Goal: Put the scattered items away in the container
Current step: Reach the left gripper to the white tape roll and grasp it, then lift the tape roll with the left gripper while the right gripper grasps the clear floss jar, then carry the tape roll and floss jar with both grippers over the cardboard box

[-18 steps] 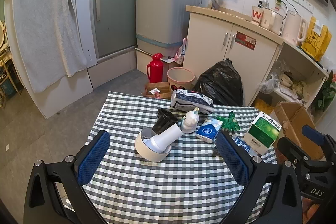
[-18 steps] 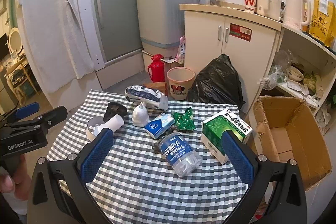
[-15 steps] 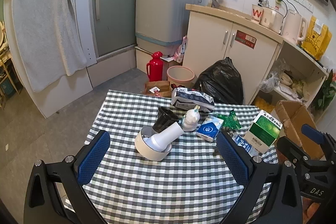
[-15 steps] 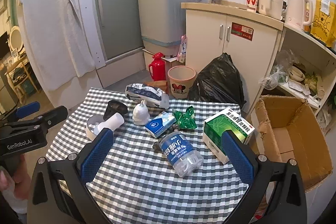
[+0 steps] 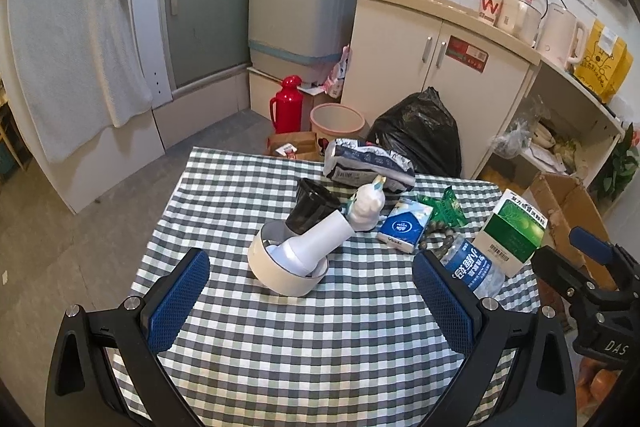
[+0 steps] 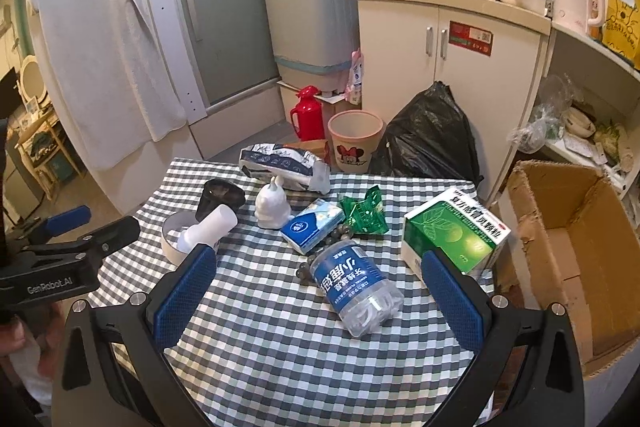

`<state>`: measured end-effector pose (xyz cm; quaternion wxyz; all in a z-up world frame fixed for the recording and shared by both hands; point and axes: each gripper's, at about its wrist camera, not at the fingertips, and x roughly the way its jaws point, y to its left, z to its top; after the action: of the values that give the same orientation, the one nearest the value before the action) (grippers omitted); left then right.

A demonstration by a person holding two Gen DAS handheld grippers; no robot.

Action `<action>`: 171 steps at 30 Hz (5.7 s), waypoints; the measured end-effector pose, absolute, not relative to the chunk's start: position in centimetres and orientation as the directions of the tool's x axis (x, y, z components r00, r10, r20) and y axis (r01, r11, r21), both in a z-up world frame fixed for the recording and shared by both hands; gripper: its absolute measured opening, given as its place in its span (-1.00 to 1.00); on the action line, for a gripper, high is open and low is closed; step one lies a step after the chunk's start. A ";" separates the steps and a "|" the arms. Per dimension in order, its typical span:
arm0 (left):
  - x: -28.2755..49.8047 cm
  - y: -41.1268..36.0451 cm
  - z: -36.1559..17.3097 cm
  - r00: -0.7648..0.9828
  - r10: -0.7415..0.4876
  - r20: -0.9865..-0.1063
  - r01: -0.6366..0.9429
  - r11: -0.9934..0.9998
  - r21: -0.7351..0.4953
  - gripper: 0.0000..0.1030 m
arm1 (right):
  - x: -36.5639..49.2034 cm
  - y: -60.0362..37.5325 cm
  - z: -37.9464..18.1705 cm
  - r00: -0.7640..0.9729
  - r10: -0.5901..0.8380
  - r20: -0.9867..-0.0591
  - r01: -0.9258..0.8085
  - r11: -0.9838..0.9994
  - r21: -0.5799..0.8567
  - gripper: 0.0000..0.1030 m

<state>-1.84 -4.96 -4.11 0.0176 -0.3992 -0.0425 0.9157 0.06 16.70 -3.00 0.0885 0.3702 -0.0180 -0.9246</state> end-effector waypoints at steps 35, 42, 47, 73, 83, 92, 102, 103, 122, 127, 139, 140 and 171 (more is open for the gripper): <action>-7.3 -9.9 -14.1 -0.513 0.100 -0.852 0.127 -0.973 -0.191 1.00 | -3.8 15.6 -10.8 -0.595 -0.145 -0.790 0.177 -0.983 0.047 0.99; -7.9 -11.2 -15.8 -0.479 0.199 -0.855 0.190 -0.927 -0.322 0.82 | -4.1 15.1 -11.4 -0.581 -0.146 -0.801 0.188 -0.981 0.043 0.99; -8.0 -11.0 -16.6 -0.455 0.264 -0.850 0.191 -0.904 -0.382 0.53 | -4.2 14.8 -11.7 -0.577 -0.143 -0.805 0.193 -0.981 0.035 0.99; -6.2 -9.5 -10.0 -0.611 0.202 -0.766 0.083 -0.945 -0.316 -0.43 | -3.5 15.7 -11.7 -0.578 -0.136 -0.804 0.181 -0.983 0.036 0.99; -4.3 -7.0 -6.1 -0.757 -0.022 -0.652 0.051 -0.998 -0.026 -0.47 | -3.1 15.8 -12.0 -0.576 -0.125 -0.808 0.172 -0.985 0.029 1.00; -3.6 -7.7 -3.8 -0.781 0.050 -0.623 0.027 -0.993 -0.112 -0.47 | -4.1 16.4 -13.0 -0.588 -0.067 -0.806 0.147 -0.989 -0.025 1.00; -3.1 -7.0 -2.7 -0.771 0.132 -0.623 -0.022 -0.983 -0.181 -0.47 | -5.8 17.9 -15.6 -0.554 -0.122 -0.824 0.175 -0.984 0.029 0.72; -3.1 -6.9 -2.6 -0.770 0.135 -0.624 -0.024 -0.983 -0.182 -0.47 | -5.7 17.8 -15.6 -0.556 -0.128 -0.821 0.182 -0.983 0.030 0.69; -2.1 -2.9 -1.7 -0.760 0.164 -0.629 -0.081 -0.984 -0.159 -0.47 | -2.3 18.4 -13.0 -0.619 -0.259 -0.742 0.257 -0.959 0.120 0.32; -1.7 -1.9 -1.2 -0.765 0.164 -0.622 -0.090 -0.985 -0.148 -0.47 | -1.2 19.3 -11.7 -0.643 -0.260 -0.720 0.245 -0.961 0.128 0.30; -1.4 1.6 -0.3 -0.764 0.194 -0.615 -0.139 -0.981 -0.137 -0.47 | 0.9 21.7 -9.1 -0.684 -0.257 -0.683 0.227 -0.964 0.136 0.30; -1.4 1.9 -0.2 -0.764 0.197 -0.614 -0.143 -0.980 -0.137 -0.47 | 1.0 21.9 -8.9 -0.685 -0.257 -0.682 0.226 -0.964 0.136 0.30; -1.8 12.2 1.6 -0.732 0.333 -0.594 -0.316 -0.939 -0.136 -0.47 | 5.5 30.0 -2.7 -0.781 -0.160 -0.604 0.114 -0.987 0.114 0.29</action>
<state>-1.81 12.23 1.56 0.1745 -0.3218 -0.0129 0.9305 5.49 30.03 -2.74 0.0726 0.3230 -0.0354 -0.9430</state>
